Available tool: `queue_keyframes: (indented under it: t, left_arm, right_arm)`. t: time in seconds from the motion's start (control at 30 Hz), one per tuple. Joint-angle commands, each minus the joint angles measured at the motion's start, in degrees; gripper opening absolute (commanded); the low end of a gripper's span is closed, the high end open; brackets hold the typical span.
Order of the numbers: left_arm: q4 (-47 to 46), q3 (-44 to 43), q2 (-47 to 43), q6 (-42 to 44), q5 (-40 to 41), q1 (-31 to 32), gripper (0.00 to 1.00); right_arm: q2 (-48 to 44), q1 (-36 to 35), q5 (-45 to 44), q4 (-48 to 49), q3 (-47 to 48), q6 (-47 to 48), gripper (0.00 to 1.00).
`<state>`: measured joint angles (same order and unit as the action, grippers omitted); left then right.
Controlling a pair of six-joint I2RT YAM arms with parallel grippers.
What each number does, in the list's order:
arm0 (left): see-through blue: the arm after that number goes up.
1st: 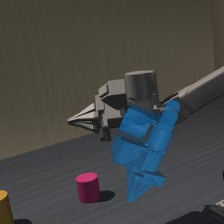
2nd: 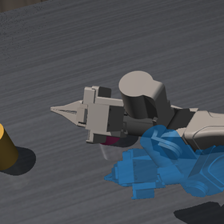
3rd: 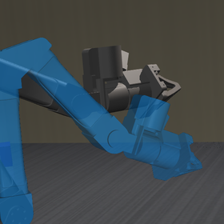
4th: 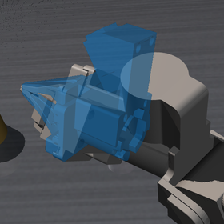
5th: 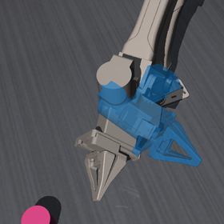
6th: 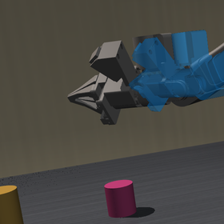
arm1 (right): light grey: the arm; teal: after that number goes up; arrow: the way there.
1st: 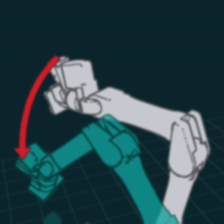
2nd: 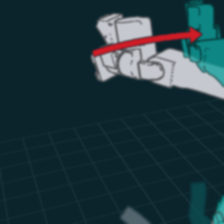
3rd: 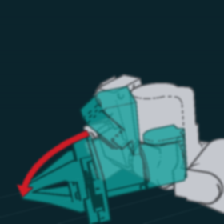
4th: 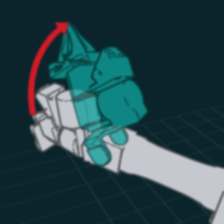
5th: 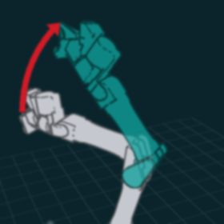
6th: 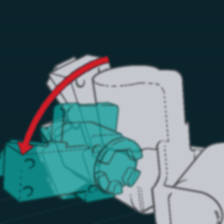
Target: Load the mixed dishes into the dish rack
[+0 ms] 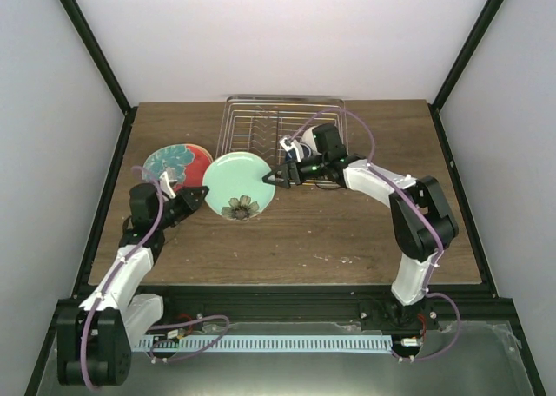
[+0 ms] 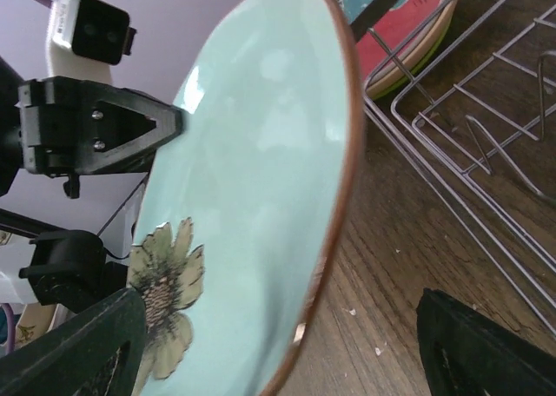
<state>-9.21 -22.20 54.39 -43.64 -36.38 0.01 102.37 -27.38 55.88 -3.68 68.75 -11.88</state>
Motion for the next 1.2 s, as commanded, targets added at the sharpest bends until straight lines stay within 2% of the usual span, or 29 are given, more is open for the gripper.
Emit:
queue_keyframes:
  t: [0.0, 0.17, 0.27, 0.33, 0.4, 0.5, 0.6, 0.77, 0.9, 0.93, 1.03, 1.17]
  left_arm:
    - [-5.9, -0.2, -3.4, -2.7, -0.5, 1.2, 0.00]
    - [-5.1, -0.2, -4.9, -2.8, 0.0, 2.2, 0.00]
    - [-5.4, 0.4, -4.5, -2.8, 0.8, 3.1, 0.00]
    - [-5.6, 0.7, -4.1, -2.7, 1.7, 3.8, 0.00]
    - [-6.1, 1.0, -3.4, -2.7, 2.0, 4.3, 0.00]
    - [-6.2, 1.1, -2.8, -2.4, 2.7, 4.7, 0.00]
    - [-5.3, 1.1, -2.7, -1.8, 3.6, 4.8, 0.00]
    - [-4.7, 1.0, -2.5, -1.3, 4.2, 4.9, 0.01]
    - [-3.7, 0.5, -2.6, -0.8, 4.6, 4.9, 0.21]
    - [-3.3, 0.4, -2.6, -0.7, 4.7, 4.9, 0.31]
    - [-2.2, -0.2, -3.0, -0.4, 5.0, 4.9, 0.49]
    - [-0.1, -1.3, -3.8, 0.4, 5.7, 4.9, 0.59]
  right_arm:
    - [2.5, -0.9, -0.3, 1.4, 3.1, -0.9, 0.85]
    - [4.6, -1.6, 0.3, 3.4, 3.6, -2.1, 0.81]
    - [5.7, -2.6, 1.2, 3.6, 4.7, -2.1, 0.75]
    - [6.4, -3.1, 1.7, 3.5, 5.5, -2.0, 0.65]
    - [6.8, -3.3, 1.9, 3.5, 5.8, -2.1, 0.48]
    - [6.8, -3.4, 1.8, 3.4, 5.8, -2.0, 0.28]
    - [6.2, -3.4, 1.2, 3.0, 5.6, -1.4, 0.18]
    - [5.3, -3.4, -0.9, 1.4, 5.6, -0.1, 0.10]
    - [4.7, -3.4, -3.4, -0.5, 6.2, 1.4, 0.03]
    - [4.4, -3.4, -4.3, -1.3, 6.5, 1.8, 0.01]
    - [4.3, -3.4, -6.2, -4.2, 8.4, 3.9, 0.01]
    - [4.3, -3.4, -6.4, -6.9, 11.4, 6.8, 0.01]
